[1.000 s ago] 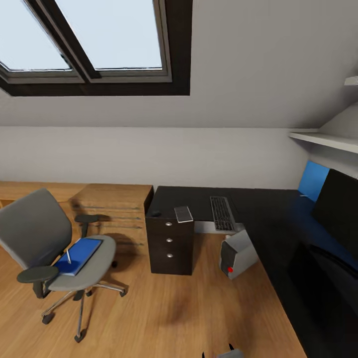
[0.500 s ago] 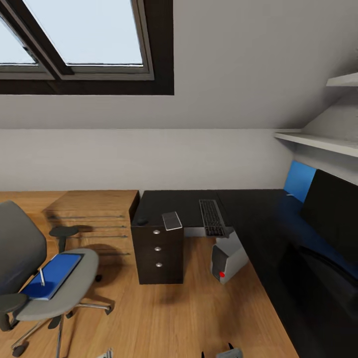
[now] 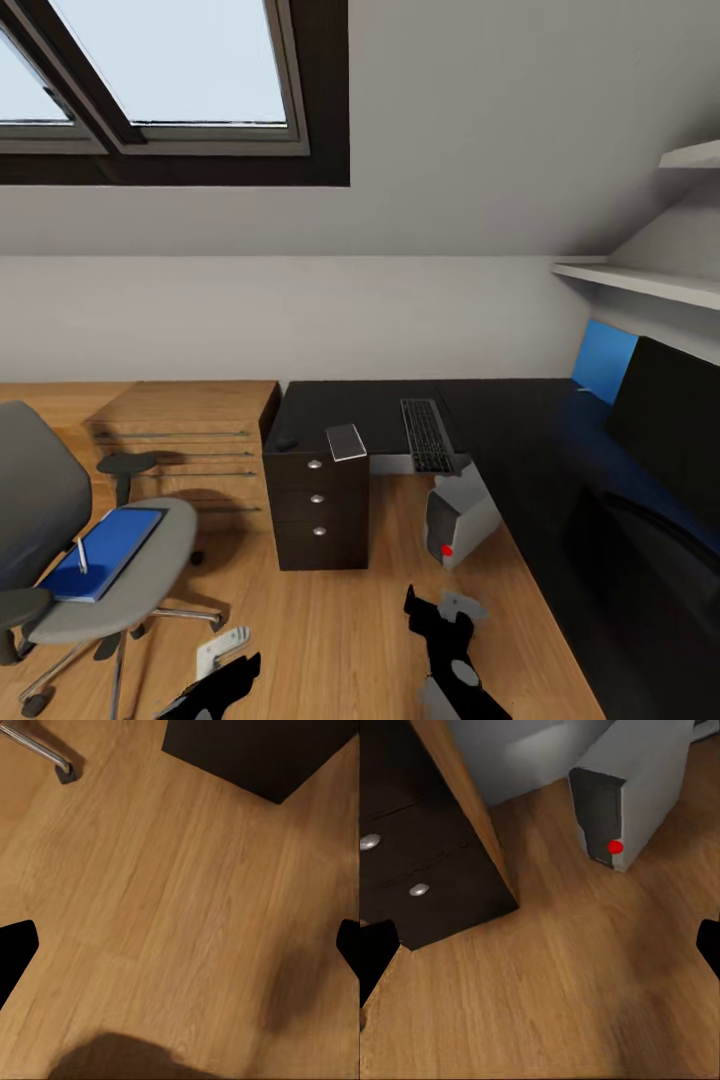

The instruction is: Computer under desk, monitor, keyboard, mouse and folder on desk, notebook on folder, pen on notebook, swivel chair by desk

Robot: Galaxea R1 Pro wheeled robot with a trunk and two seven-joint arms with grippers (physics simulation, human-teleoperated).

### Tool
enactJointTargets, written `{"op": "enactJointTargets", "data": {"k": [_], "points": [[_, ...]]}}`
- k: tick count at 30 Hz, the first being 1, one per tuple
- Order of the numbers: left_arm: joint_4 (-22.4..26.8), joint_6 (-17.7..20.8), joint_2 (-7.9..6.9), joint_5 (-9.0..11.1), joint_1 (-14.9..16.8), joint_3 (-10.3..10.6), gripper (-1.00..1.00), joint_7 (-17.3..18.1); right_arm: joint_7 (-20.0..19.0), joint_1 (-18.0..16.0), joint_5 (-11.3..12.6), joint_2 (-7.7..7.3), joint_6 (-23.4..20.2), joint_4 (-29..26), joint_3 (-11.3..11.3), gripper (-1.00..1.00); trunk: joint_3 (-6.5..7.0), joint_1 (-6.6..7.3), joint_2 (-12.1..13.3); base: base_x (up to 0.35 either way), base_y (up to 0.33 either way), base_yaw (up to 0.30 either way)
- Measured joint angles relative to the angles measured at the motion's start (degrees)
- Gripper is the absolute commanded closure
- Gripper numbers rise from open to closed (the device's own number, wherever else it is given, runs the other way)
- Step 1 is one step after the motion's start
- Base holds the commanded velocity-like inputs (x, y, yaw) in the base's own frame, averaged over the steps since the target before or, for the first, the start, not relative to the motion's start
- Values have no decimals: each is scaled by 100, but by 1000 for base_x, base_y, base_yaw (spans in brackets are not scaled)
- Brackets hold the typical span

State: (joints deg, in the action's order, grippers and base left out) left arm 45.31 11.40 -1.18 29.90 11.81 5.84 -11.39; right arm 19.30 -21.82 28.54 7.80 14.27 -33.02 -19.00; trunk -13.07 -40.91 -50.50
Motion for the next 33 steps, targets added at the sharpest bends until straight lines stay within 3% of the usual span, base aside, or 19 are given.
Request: {"op": "enactJointTargets", "data": {"k": [1, 5, 6, 7, 11, 12, 13, 17, 25, 27, 31, 33], "points": [[290, 212, -21, 11, 0, -64, -100, 1, -111, -163, 325, -4, -256, -57, 124, -100, -17, -22, -40, 0, 0, 0], [1088, 908, -47, 34, 0, -153, -100, 0, -416, -629, 1161, -77, -1168, -123, 363, -100, -90, -110, -201, 0, 0, 0], [1257, 1091, -50, 36, 0, -165, -100, 0, -485, -725, 1334, -114, -1361, -124, 400, -100, -108, -132, -241, 0, 0, 0], [1579, 1467, -52, 45, 1, -185, -100, -1, -634, -905, 1686, -204, -1747, -128, 504, -100, -125, -154, -281, 0, 0, 0], [2131, 2128, -53, 87, 1, -223, -100, -2, -975, -1217, 2504, -376, -2455, -122, 871, -100, -198, -242, -442, 0, 0, 0], [2355, 2463, -46, 218, 2, -280, -100, -7, -1310, -1386, 3315, -481, -2991, -137, 1203, -100, -215, -264, -482, 0, 0, 0], [2300, 2514, -39, 250, 1, -294, -100, -12, -1437, -1425, 3499, -508, -3119, -144, 1264, -100, -234, -286, -522, 0, 0, 0], [1790, 2331, -53, 284, 2, -319, -100, -17, -1648, -1466, 3638, -546, -3253, -143, 1337, -100, -307, -374, -683, 0, 0, 0], [1167, 1347, -109, 276, 2, -336, -100, 28, -1781, -1479, 3680, -584, -3288, -158, 1390, -100, -450, -550, -1004, 0, 0, 0], [1249, 1188, -89, 274, 3, -317, -100, 21, -1859, -1480, 3703, -595, -3303, -222, 1389, -100, -486, -593, -1084, 0, 0, 0], [1839, 1230, -63, 272, 3, -288, -100, -12, -1897, -1480, 3708, -599, -3315, -349, 1382, -100, -558, -681, -1245, 0, 0, 0], [2365, 1684, -27, 277, 2, -183, -100, -342, -1909, -1480, 3705, -600, -3315, -389, 1382, -100, -594, -725, -1325, 0, 0, 0]]}}
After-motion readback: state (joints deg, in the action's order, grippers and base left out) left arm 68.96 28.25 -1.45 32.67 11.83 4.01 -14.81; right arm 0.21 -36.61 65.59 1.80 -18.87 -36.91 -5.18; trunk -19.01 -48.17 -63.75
